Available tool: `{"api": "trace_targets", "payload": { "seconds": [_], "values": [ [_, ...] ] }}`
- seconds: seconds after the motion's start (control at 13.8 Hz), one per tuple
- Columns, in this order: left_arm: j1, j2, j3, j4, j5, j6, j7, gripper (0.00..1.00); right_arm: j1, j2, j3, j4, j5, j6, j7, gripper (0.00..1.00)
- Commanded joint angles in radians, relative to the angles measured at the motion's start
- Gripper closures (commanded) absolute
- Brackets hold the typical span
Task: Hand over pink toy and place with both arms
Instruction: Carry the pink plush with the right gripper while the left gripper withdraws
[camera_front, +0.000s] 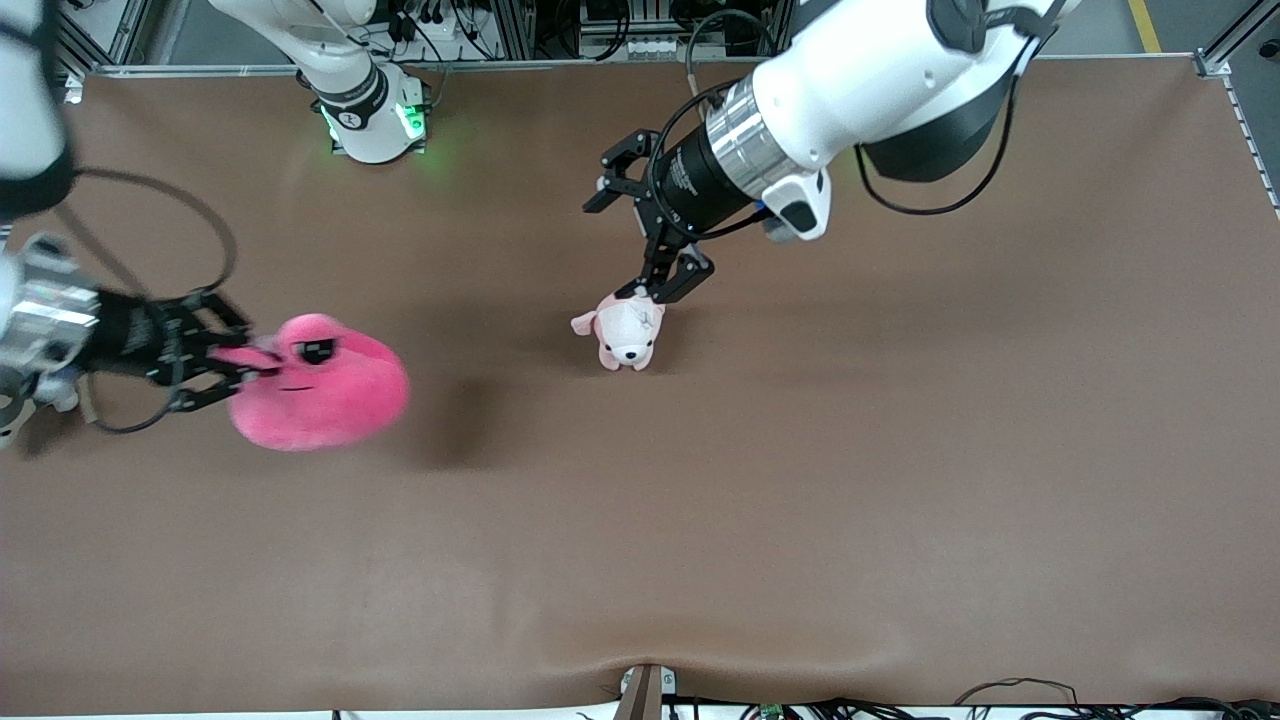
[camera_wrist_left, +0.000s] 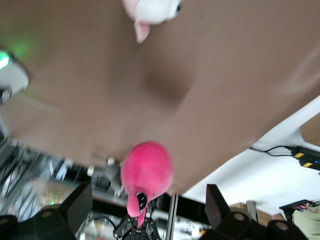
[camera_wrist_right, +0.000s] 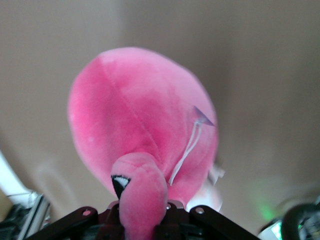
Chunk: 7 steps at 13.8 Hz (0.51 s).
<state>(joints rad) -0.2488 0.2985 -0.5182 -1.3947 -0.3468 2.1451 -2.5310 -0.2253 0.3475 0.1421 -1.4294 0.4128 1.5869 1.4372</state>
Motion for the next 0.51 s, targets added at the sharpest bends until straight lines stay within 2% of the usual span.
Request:
{"api": "trace_targets", "payload": {
  "seconds": [0.0, 0.15, 0.44],
  "values": [
    [0.057, -0.061, -0.003, -0.006, 0.071, -0.079, 0.076, 0.00, -0.133, 0.150, 0.025, 0.026, 0.007, 0.034, -0.228, 1.00],
    [0.086, -0.087, 0.001, -0.006, 0.072, -0.138, 0.216, 0.00, -0.187, 0.221, 0.027, 0.021, 0.014, 0.074, -0.343, 1.00],
    [0.215, -0.119, 0.001, -0.006, 0.074, -0.281, 0.541, 0.00, -0.221, 0.301, 0.027, 0.018, 0.021, 0.099, -0.366, 1.00]
  ]
}}
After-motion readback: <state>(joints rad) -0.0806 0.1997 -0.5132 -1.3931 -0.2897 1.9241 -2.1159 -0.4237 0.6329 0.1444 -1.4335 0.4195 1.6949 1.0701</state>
